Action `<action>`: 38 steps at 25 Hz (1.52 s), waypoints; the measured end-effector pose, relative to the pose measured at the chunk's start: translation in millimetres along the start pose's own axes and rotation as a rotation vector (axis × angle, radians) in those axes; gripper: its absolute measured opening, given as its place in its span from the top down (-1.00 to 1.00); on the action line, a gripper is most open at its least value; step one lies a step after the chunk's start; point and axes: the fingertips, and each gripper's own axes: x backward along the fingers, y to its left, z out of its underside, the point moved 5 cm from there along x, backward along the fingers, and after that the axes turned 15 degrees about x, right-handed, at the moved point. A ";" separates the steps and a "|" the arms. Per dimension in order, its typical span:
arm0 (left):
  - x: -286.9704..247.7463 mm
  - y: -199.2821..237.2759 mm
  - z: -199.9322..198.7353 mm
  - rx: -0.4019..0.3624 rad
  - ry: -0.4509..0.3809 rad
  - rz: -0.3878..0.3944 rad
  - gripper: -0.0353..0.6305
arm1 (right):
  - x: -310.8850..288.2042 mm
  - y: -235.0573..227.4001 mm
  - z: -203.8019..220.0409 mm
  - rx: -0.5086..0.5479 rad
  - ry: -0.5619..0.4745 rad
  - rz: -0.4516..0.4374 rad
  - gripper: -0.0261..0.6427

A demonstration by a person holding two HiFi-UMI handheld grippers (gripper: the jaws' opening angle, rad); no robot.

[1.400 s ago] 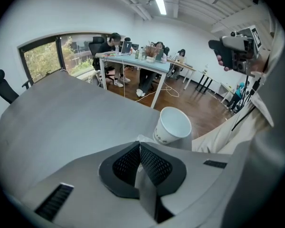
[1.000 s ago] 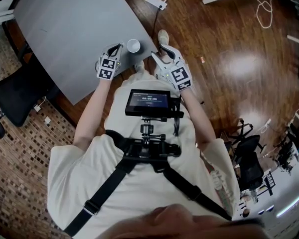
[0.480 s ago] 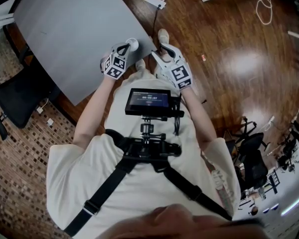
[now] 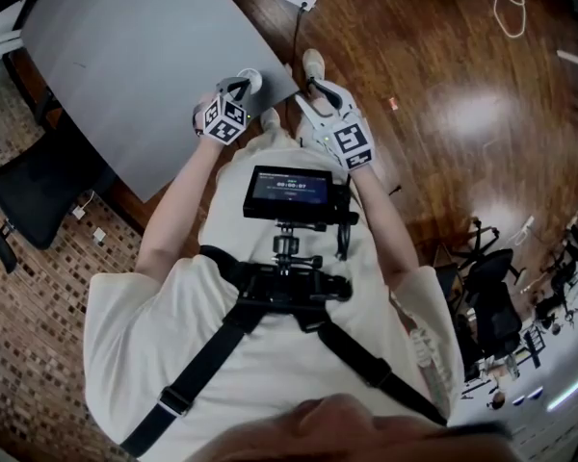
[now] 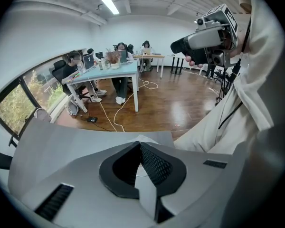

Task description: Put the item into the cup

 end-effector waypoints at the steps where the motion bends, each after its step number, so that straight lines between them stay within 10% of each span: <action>1: -1.4 0.4 1.5 -0.005 0.011 -0.001 0.89 | 0.1 0.2 1.9 -0.004 0.002 0.000 0.38; 38: -45.9 9.6 25.4 0.004 0.258 -0.049 0.75 | -0.5 -2.7 7.3 -0.030 0.003 0.034 0.38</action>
